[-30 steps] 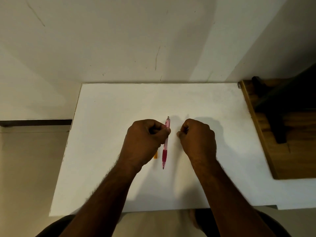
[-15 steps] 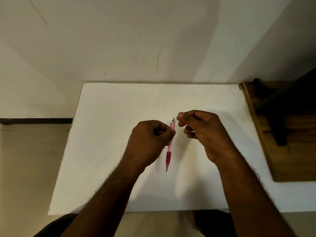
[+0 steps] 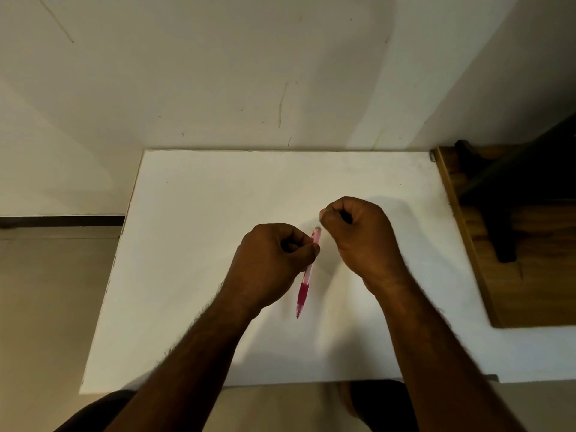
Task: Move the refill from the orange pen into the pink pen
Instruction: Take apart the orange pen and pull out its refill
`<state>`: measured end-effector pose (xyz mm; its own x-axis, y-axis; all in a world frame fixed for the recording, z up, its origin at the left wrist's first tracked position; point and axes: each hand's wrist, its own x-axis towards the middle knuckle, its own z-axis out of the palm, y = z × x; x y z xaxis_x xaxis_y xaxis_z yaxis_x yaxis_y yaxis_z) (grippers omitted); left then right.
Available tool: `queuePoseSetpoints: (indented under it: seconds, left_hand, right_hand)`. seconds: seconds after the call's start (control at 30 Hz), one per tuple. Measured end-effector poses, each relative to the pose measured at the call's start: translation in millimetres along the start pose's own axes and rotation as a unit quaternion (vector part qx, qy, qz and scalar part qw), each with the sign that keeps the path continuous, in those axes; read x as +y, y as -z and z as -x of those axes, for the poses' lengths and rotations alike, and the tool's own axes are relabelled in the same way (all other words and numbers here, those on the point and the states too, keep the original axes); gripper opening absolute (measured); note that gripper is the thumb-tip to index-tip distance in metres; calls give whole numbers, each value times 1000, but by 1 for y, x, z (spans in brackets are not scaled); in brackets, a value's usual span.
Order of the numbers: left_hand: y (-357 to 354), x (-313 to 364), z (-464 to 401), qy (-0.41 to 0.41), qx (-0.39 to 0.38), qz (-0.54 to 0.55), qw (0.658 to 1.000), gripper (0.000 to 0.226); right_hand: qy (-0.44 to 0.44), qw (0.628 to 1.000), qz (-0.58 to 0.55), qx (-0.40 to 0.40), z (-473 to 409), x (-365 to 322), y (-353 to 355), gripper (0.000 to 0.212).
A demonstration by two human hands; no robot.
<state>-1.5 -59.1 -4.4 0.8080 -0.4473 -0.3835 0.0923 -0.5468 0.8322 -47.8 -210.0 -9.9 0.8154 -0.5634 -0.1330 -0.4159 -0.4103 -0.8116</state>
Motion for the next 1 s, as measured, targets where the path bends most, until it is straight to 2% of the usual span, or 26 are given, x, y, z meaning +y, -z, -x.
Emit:
queuePoseSetpoints:
  seconds: [0.13, 0.2, 0.3, 0.43, 0.7, 0.77, 0.83, 0.93, 1.0]
  left_hand:
    - [0, -2, 2, 4, -12, 0, 1000, 16]
    - [3, -3, 1, 4, -7, 6, 1000, 16]
    - [6, -3, 0, 4, 0, 8, 1000, 16]
    - [5, -2, 1, -4, 2, -17, 1000, 16]
    - [5, -2, 2, -13, 4, -33, 999, 17]
    - [5, -3, 2, -11, 5, -34, 999, 17]
    - [6, -4, 1, -7, 5, -27, 1000, 17]
    - [11, -6, 0, -1, 5, -2, 1000, 16]
    - [12, -6, -1, 8, 5, 25, 1000, 15]
  right_hand:
    - [-14, 998, -28, 58, -7, 8, 12, 16]
    - [-21, 997, 36, 71, -10, 17, 20, 17]
    - [-41, 984, 174, 20, -8, 27, 19, 23]
    - [-37, 955, 292, -34, 1, 24, -1, 26]
    - [-39, 928, 369, -24, 6, 17, -16, 25]
    - [-45, 935, 352, -24, 5, 17, -12, 26]
    - [-50, 957, 287, 0, 0, 17, 0, 26]
    - [-69, 993, 89, 23, -3, 11, 23, 24]
    - [-99, 993, -42, -46, 2, 3, 32, 17]
